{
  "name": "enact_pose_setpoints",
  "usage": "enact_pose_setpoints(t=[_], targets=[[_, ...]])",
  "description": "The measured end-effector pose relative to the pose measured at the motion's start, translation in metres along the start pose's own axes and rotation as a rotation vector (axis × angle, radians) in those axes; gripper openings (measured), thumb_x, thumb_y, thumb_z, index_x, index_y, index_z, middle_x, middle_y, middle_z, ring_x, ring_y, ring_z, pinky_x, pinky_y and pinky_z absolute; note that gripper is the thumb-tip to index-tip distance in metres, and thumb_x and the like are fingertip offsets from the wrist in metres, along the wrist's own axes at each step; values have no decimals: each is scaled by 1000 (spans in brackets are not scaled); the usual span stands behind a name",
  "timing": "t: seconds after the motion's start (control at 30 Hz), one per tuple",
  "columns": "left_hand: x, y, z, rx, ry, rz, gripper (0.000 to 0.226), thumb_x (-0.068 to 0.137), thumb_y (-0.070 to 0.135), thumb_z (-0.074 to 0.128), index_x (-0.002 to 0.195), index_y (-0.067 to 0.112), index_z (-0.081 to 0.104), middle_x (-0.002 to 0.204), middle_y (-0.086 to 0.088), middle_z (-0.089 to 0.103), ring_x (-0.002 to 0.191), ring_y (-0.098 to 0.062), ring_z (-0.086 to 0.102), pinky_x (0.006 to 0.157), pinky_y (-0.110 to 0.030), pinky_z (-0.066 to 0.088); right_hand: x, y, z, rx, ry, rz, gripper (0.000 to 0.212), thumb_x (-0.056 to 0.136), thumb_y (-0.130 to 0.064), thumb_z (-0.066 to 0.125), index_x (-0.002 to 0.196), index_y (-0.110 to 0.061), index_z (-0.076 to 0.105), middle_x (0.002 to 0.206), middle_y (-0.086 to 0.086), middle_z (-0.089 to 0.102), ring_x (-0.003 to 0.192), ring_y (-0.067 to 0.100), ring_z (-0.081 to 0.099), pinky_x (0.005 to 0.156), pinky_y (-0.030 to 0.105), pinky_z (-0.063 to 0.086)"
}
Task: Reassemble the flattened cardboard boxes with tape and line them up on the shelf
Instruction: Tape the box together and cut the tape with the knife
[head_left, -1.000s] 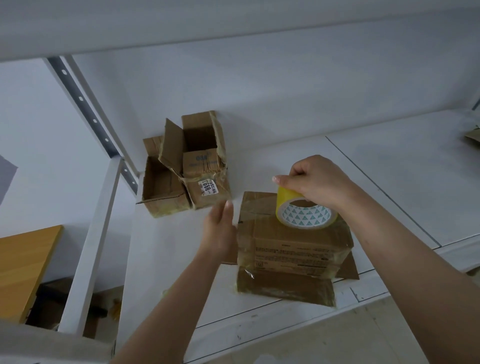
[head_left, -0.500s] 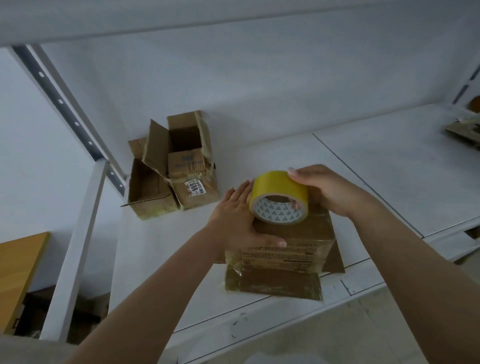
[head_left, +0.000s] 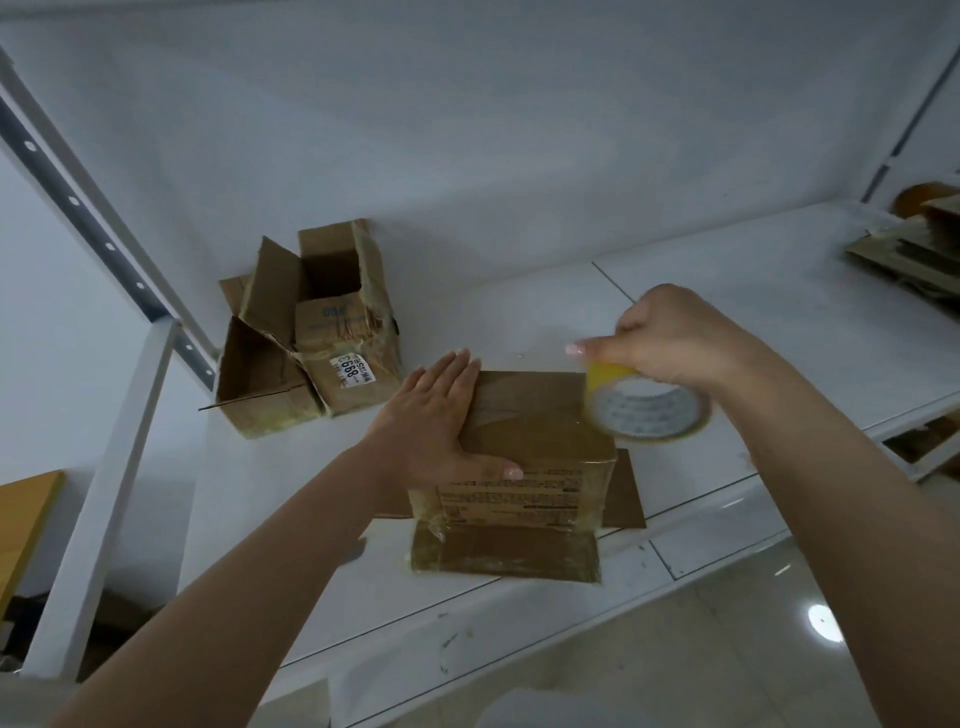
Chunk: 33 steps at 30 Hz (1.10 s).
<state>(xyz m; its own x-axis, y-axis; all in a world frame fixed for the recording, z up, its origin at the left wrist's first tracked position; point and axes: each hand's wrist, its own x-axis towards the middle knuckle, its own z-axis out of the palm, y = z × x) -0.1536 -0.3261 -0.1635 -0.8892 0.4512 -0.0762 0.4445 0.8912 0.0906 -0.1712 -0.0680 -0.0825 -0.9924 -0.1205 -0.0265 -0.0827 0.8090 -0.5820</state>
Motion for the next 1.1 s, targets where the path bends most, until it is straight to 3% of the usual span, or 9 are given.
enact_pose_setpoints(t=[0.07, 0.2, 0.27, 0.47, 0.67, 0.83, 0.93, 1.0, 1.1], targets=[[0, 0, -1, 5, -7, 3, 141, 49, 104, 17, 155, 14, -10, 164, -4, -12, 150, -14, -11, 120, -37, -7, -3, 10, -3, -175, -60, 78, 69, 67, -76, 64, 61, -7, 67, 56, 3, 56, 57, 21, 59, 62, 30, 41], [0, 0, 0, 24, -7, 6, 141, 49, 105, 12, 155, 15, -11, 164, -4, -13, 150, -15, -12, 119, -36, -8, 0, 28, 7, -194, -97, 119, 69, 65, -80, 61, 47, -16, 44, 47, -1, 37, 48, 19, 45, 61, 31, 34], [0, 0, 1, 35, -14, 4, 141, 48, 104, 9, 155, 15, -13, 163, -4, -14, 150, -15, -12, 119, -36, -9, -3, 35, 16, -222, -147, 149, 71, 62, -85, 57, 48, -16, 48, 48, -1, 41, 49, 18, 48, 61, 31, 36], [2, 0, 1, 37, -34, -6, 141, 47, 104, 6, 154, 15, -14, 163, -5, -15, 150, -16, -13, 119, -38, -8, -9, 61, 42, 121, -154, 169, 73, 39, -87, 57, 47, -15, 63, 41, -5, 49, 50, 14, 53, 59, 29, 38], [-2, 2, -8, 42, -63, 16, 127, 58, 98, 17, 152, 20, -21, 161, -7, -23, 147, -18, -23, 118, -43, -14, -9, 59, 43, 122, -119, 157, 70, 47, -84, 60, 49, -14, 54, 48, 1, 41, 50, 17, 47, 61, 31, 34], [0, 25, -8, 110, 51, 115, 100, 70, 93, 2, 147, 36, -24, 157, 5, -23, 147, -18, -24, 110, -47, -27, -1, 50, 56, 92, -80, 167, 67, 64, -78, 66, 49, -14, 55, 47, 1, 51, 52, 20, 55, 62, 32, 38], [-5, 41, 2, 60, -42, 105, 88, 79, 85, 4, 152, 39, -12, 162, 7, -15, 149, -17, -19, 120, -49, -9, 5, 38, 63, 34, -78, 187, 67, 64, -80, 65, 49, -15, 57, 45, -2, 56, 54, 21, 60, 60, 32, 39], [-10, 35, -2, -203, 14, 107, 76, 91, 73, 18, 155, 34, 10, 164, 7, 3, 150, -12, -7, 122, -42, -1, 7, 36, 63, 24, -62, 190, 68, 62, -81, 63, 49, -15, 57, 38, -5, 54, 53, 19, 60, 57, 30, 38], [-33, 12, -11, -780, 449, -21, 48, 97, 50, 42, 134, 24, 57, 142, 5, 54, 138, -7, 41, 114, -27, 32, 7, 36, 61, 22, -51, 179, 74, 61, -84, 60, 53, -11, 62, 39, -10, 57, 55, 18, 62, 56, 30, 39]])
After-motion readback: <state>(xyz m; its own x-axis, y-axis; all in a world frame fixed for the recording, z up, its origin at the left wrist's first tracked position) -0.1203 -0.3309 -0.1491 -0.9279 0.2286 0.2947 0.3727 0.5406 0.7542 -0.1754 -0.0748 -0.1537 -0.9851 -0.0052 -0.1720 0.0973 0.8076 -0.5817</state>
